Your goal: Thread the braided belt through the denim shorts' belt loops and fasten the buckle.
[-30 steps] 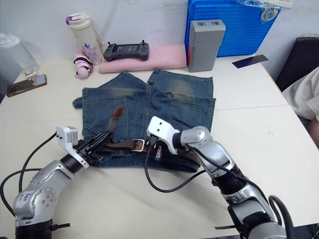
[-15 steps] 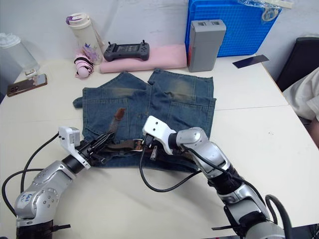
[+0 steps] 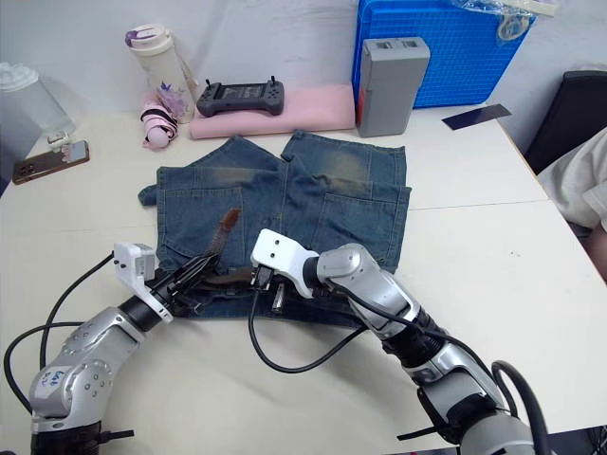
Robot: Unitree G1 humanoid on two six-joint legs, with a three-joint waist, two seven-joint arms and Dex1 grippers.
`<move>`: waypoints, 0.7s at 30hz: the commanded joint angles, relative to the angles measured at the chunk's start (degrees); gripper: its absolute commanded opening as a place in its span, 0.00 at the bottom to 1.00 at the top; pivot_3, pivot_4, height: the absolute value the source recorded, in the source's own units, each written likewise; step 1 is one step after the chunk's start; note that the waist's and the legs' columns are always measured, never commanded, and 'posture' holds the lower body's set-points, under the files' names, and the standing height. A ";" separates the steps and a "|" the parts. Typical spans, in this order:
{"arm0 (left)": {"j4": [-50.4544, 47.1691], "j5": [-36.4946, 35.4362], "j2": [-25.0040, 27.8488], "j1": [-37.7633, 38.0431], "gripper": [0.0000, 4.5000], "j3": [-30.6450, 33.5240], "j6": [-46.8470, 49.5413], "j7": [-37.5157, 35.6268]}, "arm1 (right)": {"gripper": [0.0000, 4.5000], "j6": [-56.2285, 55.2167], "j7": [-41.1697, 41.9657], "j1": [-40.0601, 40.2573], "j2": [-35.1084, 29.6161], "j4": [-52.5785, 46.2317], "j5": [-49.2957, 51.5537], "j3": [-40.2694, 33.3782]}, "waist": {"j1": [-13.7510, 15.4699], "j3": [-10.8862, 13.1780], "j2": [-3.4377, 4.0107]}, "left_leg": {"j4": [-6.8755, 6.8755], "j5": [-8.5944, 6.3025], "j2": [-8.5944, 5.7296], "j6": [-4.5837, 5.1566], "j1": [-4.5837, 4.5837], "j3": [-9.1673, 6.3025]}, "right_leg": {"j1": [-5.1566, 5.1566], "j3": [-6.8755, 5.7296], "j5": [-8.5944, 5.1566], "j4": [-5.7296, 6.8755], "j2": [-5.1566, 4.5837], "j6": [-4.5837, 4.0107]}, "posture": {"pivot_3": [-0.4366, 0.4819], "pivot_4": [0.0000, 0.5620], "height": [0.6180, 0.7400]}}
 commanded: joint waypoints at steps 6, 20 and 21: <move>2.84 2.52 3.87 0.58 0.00 1.33 -4.08 -2.55 | 0.01 -1.16 1.46 -2.76 -0.51 -4.49 3.11 -4.68 | 0.00 0.01 0.02 | -0.03 0.00 0.01 0.00 -0.01 0.00 | -0.02 -0.01 0.00 -0.02 0.02 0.00 | 0.48 0.27 0.82; 3.21 3.01 4.49 -0.47 0.00 -0.02 -3.98 -3.10 | 0.01 1.83 -0.54 -2.80 0.08 -2.88 2.85 -2.88 | -0.07 0.01 0.02 | -0.09 0.00 0.03 -0.01 0.00 0.01 | -0.04 0.00 0.00 -0.04 0.03 -0.01 | 0.48 0.27 0.82; 3.23 3.10 4.59 -0.52 0.00 -0.12 -3.98 -3.19 | 0.01 2.24 -0.62 -2.69 0.18 -2.65 2.88 -2.44 | -0.07 0.01 0.02 | -0.09 0.00 0.05 -0.01 0.00 0.01 | -0.04 0.00 0.00 -0.03 0.04 -0.01 | 0.48 0.27 0.82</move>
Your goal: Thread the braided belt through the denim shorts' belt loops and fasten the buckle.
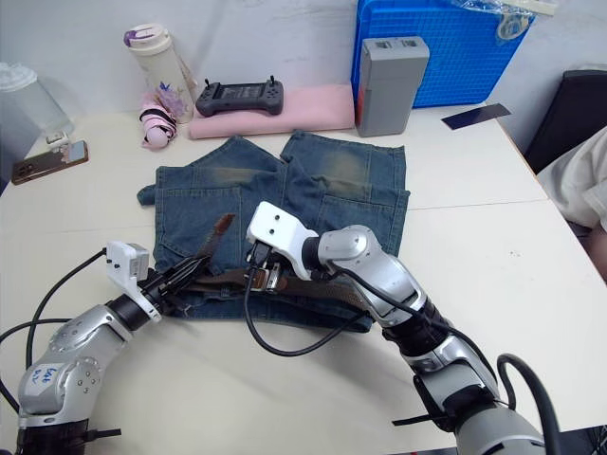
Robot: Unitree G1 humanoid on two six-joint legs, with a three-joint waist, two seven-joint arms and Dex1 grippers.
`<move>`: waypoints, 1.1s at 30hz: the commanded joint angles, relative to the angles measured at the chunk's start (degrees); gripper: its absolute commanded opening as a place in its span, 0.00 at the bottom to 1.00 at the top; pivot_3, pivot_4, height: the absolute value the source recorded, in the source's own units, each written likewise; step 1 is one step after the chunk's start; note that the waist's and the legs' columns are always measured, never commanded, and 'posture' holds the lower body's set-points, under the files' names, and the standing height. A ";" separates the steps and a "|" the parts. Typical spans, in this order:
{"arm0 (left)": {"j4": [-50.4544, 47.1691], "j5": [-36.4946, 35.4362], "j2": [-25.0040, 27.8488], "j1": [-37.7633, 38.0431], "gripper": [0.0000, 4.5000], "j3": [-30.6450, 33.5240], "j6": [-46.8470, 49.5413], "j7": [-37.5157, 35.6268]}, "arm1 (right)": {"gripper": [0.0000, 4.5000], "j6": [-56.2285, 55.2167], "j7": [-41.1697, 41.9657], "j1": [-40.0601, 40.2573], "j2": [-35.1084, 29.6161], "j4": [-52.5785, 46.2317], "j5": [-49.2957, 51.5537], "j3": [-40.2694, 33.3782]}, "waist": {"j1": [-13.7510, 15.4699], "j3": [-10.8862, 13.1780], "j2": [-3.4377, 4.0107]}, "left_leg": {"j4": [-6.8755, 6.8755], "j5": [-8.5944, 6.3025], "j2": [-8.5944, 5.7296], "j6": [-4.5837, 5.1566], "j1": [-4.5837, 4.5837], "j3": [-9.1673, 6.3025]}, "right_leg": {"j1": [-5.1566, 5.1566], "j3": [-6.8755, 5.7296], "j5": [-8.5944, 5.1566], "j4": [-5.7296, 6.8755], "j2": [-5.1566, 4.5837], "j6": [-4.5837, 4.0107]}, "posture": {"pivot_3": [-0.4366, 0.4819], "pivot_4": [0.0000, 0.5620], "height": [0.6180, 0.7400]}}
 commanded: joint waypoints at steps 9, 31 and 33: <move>-1.05 0.86 0.70 -0.07 0.00 -0.44 -0.61 -0.37 | 0.01 2.13 -0.38 -0.47 1.24 3.54 -0.95 4.58 | 0.01 0.00 0.00 | 0.00 0.00 0.01 0.00 0.00 0.00 | 0.00 0.00 0.00 0.00 0.01 -0.01 | 0.48 0.27 0.82; 6.95 6.32 12.24 -9.18 0.00 -1.49 -6.54 -10.07 | 0.01 2.44 12.93 -10.48 3.76 21.13 -6.46 19.96 | -1.34 -0.11 0.10 | -0.31 0.06 0.21 -0.21 0.32 0.03 | 0.07 0.00 0.06 -0.01 0.24 -0.22 | 0.48 0.27 0.82; 8.50 6.46 14.61 -14.17 0.00 -2.65 -6.80 -12.56 | 0.01 1.53 13.48 -10.95 5.13 23.03 -7.76 21.46 | -1.33 -0.13 0.08 | -0.53 0.08 0.20 -0.23 0.52 0.09 | 0.11 -0.02 0.06 -0.03 0.24 -0.23 | 0.48 0.27 0.82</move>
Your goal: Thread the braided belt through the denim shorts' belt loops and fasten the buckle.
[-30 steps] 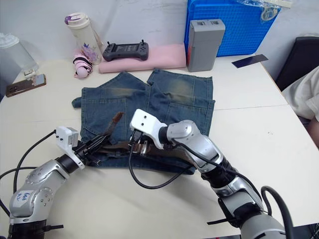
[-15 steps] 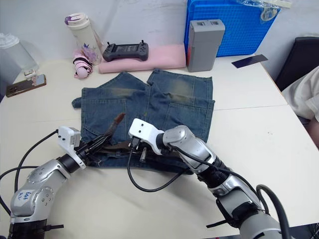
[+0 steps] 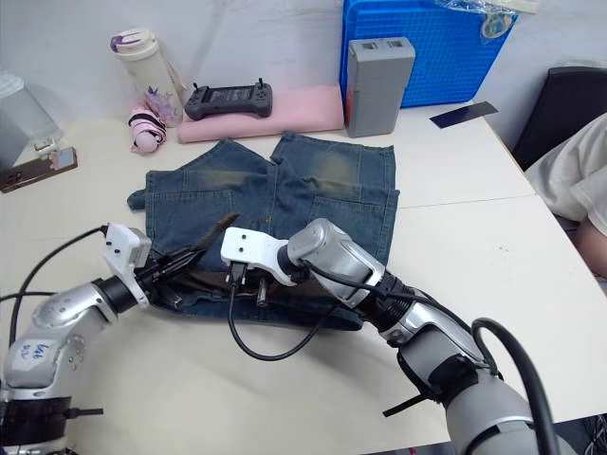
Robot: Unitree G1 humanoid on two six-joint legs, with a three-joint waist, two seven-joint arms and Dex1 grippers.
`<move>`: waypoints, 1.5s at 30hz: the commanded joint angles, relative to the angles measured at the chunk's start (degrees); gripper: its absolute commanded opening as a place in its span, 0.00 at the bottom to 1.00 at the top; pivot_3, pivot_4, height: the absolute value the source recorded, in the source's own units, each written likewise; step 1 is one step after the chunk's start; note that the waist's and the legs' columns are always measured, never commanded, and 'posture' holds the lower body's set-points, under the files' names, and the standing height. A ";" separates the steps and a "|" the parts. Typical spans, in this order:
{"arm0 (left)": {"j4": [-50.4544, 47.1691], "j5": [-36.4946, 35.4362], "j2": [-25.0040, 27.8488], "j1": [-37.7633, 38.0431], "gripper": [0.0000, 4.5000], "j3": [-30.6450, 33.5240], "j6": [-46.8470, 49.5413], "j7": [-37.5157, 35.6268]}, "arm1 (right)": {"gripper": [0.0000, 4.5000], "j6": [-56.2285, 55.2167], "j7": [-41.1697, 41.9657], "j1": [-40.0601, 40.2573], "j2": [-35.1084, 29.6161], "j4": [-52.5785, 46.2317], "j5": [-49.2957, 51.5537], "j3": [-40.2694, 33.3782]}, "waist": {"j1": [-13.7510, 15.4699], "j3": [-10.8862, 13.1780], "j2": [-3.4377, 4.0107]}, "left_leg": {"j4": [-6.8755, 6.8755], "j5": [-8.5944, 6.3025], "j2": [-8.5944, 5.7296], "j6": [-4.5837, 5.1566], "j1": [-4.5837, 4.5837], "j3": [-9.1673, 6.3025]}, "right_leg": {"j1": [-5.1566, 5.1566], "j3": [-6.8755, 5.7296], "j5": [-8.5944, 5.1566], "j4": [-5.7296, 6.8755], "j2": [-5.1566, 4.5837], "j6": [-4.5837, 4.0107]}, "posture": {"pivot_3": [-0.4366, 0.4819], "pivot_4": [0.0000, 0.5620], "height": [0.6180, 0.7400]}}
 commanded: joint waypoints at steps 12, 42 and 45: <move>-0.77 -4.93 2.41 -23.34 0.00 -7.51 5.49 -12.18 | 0.01 -3.50 6.08 2.24 6.14 10.11 -8.86 12.24 | -1.49 -0.02 -0.01 | -0.26 0.01 0.11 -0.19 0.42 -0.07 | -0.08 0.05 0.19 0.07 0.31 -0.38 | 0.48 0.27 0.82; 5.96 -15.51 5.89 -36.12 0.00 -0.37 19.13 -26.03 | 0.01 -11.42 10.73 5.31 10.79 15.79 -18.09 12.09 | -1.58 -0.21 0.35 | -0.24 0.00 0.02 -0.33 0.50 -0.34 | -0.16 0.09 0.25 0.11 0.37 -0.51 | 0.48 0.27 0.82; 5.35 -14.94 6.02 -34.83 0.00 0.30 18.50 -24.86 | 0.01 -11.71 10.98 5.78 10.85 15.90 -18.93 11.66 | -1.57 -0.22 0.36 | -0.21 0.02 0.09 -0.41 0.49 -0.47 | -0.16 0.12 0.29 0.16 0.42 -0.57 | 0.48 0.27 0.82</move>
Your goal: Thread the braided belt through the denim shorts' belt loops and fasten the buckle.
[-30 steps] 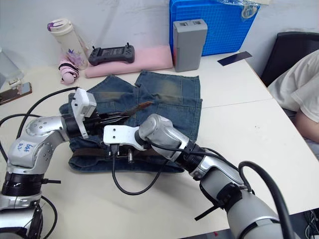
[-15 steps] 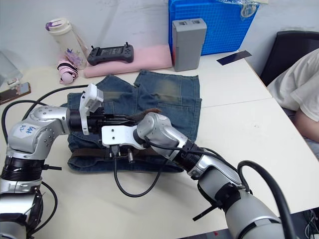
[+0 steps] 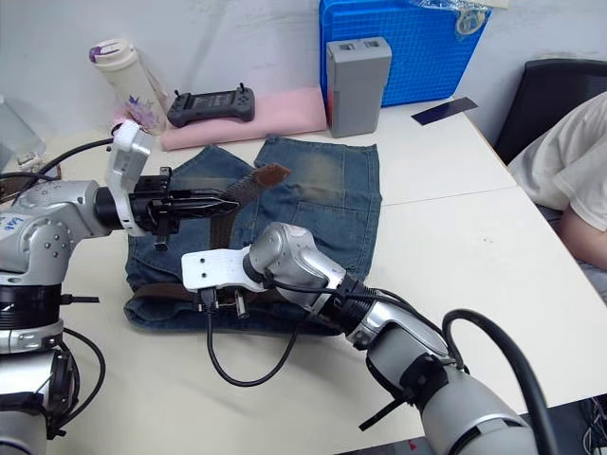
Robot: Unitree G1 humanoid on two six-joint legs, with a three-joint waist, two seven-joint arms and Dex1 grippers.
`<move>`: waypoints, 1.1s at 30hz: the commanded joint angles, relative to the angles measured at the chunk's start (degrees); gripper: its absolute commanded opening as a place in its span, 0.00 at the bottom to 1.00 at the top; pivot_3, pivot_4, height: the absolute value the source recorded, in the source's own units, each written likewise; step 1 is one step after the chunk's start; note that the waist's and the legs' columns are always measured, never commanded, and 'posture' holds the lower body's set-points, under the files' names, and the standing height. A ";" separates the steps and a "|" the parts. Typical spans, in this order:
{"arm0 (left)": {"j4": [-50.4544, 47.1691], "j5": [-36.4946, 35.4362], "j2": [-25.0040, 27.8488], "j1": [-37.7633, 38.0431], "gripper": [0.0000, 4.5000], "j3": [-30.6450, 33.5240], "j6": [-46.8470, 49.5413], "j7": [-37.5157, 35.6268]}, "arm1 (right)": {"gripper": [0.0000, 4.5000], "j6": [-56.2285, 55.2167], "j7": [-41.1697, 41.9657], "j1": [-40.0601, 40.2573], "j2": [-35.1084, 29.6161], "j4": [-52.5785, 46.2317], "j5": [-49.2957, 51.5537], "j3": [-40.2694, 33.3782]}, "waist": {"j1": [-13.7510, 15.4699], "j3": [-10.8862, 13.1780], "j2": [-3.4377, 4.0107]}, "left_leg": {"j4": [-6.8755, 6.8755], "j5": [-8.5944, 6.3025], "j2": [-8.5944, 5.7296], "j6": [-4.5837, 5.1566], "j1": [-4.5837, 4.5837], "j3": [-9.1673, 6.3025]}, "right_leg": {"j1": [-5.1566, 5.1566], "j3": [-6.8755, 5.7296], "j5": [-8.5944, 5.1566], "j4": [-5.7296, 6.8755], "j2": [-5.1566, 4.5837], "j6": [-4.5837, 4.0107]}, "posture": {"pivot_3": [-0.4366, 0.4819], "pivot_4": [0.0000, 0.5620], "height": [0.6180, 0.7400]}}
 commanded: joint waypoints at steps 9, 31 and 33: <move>-10.50 -6.57 -5.43 -6.23 0.00 4.09 -1.54 4.49 | 0.01 0.23 4.31 6.45 0.45 8.20 -2.69 8.95 | 0.18 -0.01 0.00 | 0.02 0.01 -0.01 -0.02 0.00 -0.04 | 0.02 0.00 0.02 0.01 0.00 -0.03 | 0.48 0.27 0.82; -3.65 3.95 -7.80 -5.93 0.00 3.96 -9.39 9.93 | 0.01 -5.51 -0.69 9.08 1.42 7.40 -4.76 -0.48 | 1.27 -0.11 0.07 | 0.02 0.21 0.03 -0.31 0.04 -0.18 | 0.02 -0.05 0.14 0.11 0.07 -0.22 | 0.48 0.27 0.82; -2.37 9.22 -2.96 -1.06 0.00 5.29 -14.26 11.00 | 0.01 -6.39 -2.68 10.85 0.30 3.27 -3.26 -4.35 | 1.05 -0.10 0.09 | -0.05 0.24 0.05 -0.37 0.13 -0.25 | 0.04 -0.04 0.17 0.11 0.12 -0.28 | 0.48 0.27 0.82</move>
